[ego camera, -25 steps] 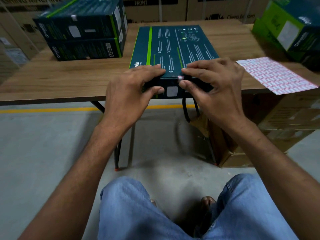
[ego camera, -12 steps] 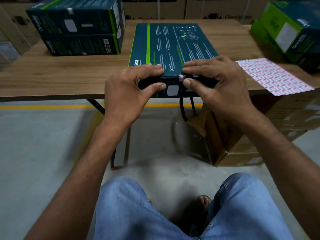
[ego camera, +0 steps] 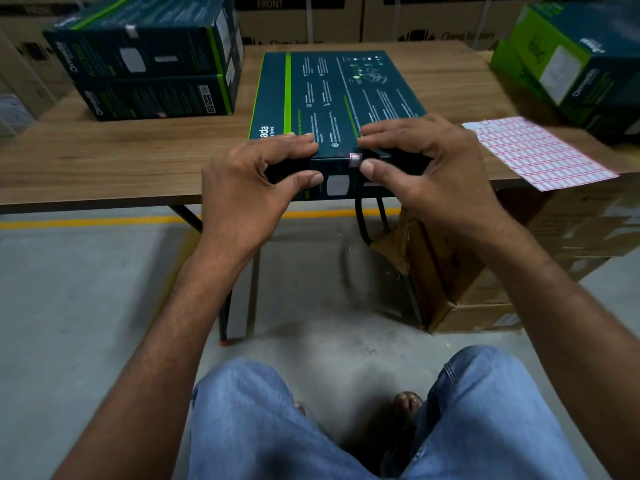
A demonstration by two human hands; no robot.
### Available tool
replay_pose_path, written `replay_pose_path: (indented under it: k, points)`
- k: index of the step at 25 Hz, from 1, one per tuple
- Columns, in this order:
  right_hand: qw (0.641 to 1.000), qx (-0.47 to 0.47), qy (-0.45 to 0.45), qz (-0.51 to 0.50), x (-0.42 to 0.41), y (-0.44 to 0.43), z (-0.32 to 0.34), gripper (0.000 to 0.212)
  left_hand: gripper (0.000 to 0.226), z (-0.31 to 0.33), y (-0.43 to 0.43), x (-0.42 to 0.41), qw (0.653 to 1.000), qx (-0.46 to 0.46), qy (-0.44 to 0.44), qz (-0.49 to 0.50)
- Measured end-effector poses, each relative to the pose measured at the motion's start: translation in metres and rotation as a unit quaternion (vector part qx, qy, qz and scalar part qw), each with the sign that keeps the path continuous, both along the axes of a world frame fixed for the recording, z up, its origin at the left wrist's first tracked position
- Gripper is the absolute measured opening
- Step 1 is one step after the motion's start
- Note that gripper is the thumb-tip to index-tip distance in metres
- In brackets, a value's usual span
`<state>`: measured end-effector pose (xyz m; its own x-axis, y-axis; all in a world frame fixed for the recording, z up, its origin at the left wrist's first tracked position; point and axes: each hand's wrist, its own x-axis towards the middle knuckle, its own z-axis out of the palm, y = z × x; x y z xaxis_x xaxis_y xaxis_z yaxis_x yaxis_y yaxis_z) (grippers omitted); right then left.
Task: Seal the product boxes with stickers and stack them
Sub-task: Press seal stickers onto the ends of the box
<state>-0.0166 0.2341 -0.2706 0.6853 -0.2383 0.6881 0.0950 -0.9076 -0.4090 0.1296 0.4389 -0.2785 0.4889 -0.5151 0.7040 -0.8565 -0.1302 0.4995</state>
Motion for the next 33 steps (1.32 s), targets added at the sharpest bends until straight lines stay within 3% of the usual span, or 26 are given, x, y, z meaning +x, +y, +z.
replay_pose_path:
  k: [2,4,8,10,13,15,18,20,22,25,28,31,33]
  points:
    - [0.999,0.015,-0.039,-0.007,0.006,0.008,-0.003,0.026,0.041,-0.001,0.001,-0.001,1.000,0.003,-0.005,0.002]
    - [0.998,-0.027,-0.047,-0.012,0.011,0.012,-0.006,0.023,0.042,0.000,0.002,-0.001,1.000,0.009,-0.001,0.003]
    - [0.993,-0.112,0.040,-0.011,0.003,-0.003,-0.004,0.034,0.041,0.003,0.002,0.001,1.000,0.011,0.020,-0.012]
    - [0.996,-0.081,0.045,-0.013,-0.002,-0.006,-0.002,0.040,0.041,0.004,0.002,0.002,0.999,0.007,0.034,-0.017]
    - [1.000,-0.003,-0.002,0.001,0.002,0.003,0.000,0.031,0.041,0.004,0.003,0.003,0.999,0.007,0.038,-0.022]
    - [1.000,-0.019,-0.019,0.003,0.006,0.008,0.000,0.024,0.041,0.005,0.004,0.003,0.999,0.010,0.041,-0.023]
    - [0.996,-0.080,0.041,-0.017,0.004,0.001,0.003,0.030,0.040,0.004,0.002,0.003,0.998,0.019,0.052,-0.022]
    - [0.991,-0.090,0.101,-0.023,-0.002,-0.002,0.004,0.047,0.040,0.008,0.003,0.001,0.997,0.033,0.061,-0.016]
    - [0.992,-0.018,0.123,-0.006,-0.009,-0.003,0.009,0.056,0.033,0.015,0.007,-0.002,0.994,0.046,0.094,-0.020]
    - [0.989,0.111,0.080,-0.051,-0.007,-0.004,0.024,0.042,0.015,0.030,0.017,-0.004,0.994,0.001,0.111,0.022]
    - [0.976,0.148,0.100,-0.126,0.006,-0.006,0.025,0.048,0.036,0.031,0.021,0.005,0.984,0.044,0.143,0.099]
    - [0.959,0.223,0.113,-0.130,0.014,-0.001,0.021,0.051,0.056,0.026,0.016,0.004,0.957,0.076,0.273,0.058]
    - [0.952,0.251,0.115,-0.132,0.013,0.001,0.026,0.052,0.053,0.027,0.015,-0.001,0.951,0.068,0.301,0.036]
